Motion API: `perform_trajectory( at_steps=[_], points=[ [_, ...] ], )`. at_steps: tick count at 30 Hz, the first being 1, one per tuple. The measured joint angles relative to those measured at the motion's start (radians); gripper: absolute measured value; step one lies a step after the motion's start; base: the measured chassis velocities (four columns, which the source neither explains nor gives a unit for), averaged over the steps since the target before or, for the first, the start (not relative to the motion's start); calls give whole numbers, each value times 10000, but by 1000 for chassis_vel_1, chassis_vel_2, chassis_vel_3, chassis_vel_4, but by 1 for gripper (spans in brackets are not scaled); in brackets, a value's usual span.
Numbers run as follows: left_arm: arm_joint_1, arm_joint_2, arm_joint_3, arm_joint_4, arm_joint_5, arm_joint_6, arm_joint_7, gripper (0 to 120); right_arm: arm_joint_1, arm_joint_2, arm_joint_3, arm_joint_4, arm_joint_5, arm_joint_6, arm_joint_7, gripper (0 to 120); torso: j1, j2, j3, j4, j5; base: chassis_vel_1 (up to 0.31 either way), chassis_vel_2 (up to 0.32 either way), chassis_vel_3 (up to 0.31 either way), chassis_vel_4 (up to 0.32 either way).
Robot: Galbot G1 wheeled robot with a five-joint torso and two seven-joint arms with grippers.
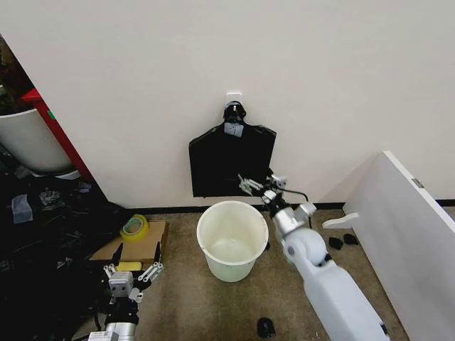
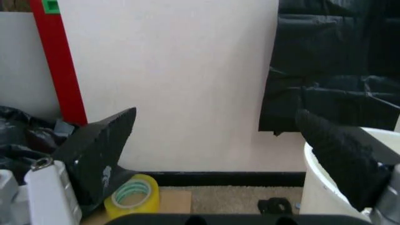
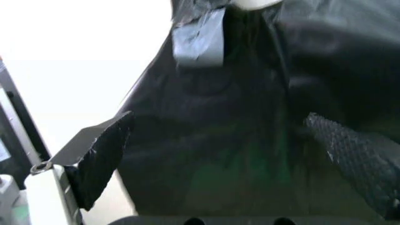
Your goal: Place the garbage bag over the trash bin.
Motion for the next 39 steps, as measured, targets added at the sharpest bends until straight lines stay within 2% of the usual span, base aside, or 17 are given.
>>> perform_trajectory(
  at_steps=[11,15,19,22,23,24,27,32,36,38,39],
  points=[
    [-4,-167,5,35,83,-55,-26,100,1335,331,-412,-738,289,-113,311,100,-1,0,-1,-1,1,0,0,0,0],
    [-24,-176,0,43,82,-63,-41,100,1681,553,-534,-1129,314,-115,345,95,-1,0,-1,0,0,0,0,0,0],
    [6,-163,-50,44,72,-98,-77,100,1914,769,-577,-1306,314,-84,456,77,-1,0,-1,0,1,0,0,0,0],
    [7,-143,-50,64,28,-100,-91,100,1948,841,-598,-1304,308,-78,491,70,-1,0,-1,0,2,0,0,0,0],
    [-4,-142,-37,90,-13,-100,-103,100,1948,864,-626,-1285,294,-76,499,63,-1,0,-1,0,1,0,0,0,0],
    [-4,-142,-37,90,-13,-100,-103,100,1948,864,-626,-1285,294,-76,499,63,-1,0,-1,0,1,0,0,0,0],
    [-37,-151,12,106,-24,-101,-111,100,1930,862,-657,-1243,256,-74,501,46,-1,0,-2,0,2,0,0,0,0],
    [-51,-143,23,114,-25,-100,-116,100,1937,852,-656,-1222,223,-74,547,34,-1,0,-2,0,2,0,0,0,0],
    [-72,-142,48,118,-51,-147,-119,100,1923,853,-689,-1087,-61,-61,581,14,-1,0,-2,0,1,0,0,0,0],
    [-80,-141,74,118,-52,-163,-119,100,1897,856,-723,-1057,-110,-61,594,11,-1,0,-2,0,1,0,0,0,0],
    [-84,-138,90,117,-52,-170,-119,100,1878,856,-749,-1046,-145,-60,603,5,-1,0,-2,0,1,0,0,0,0]
  ],
)
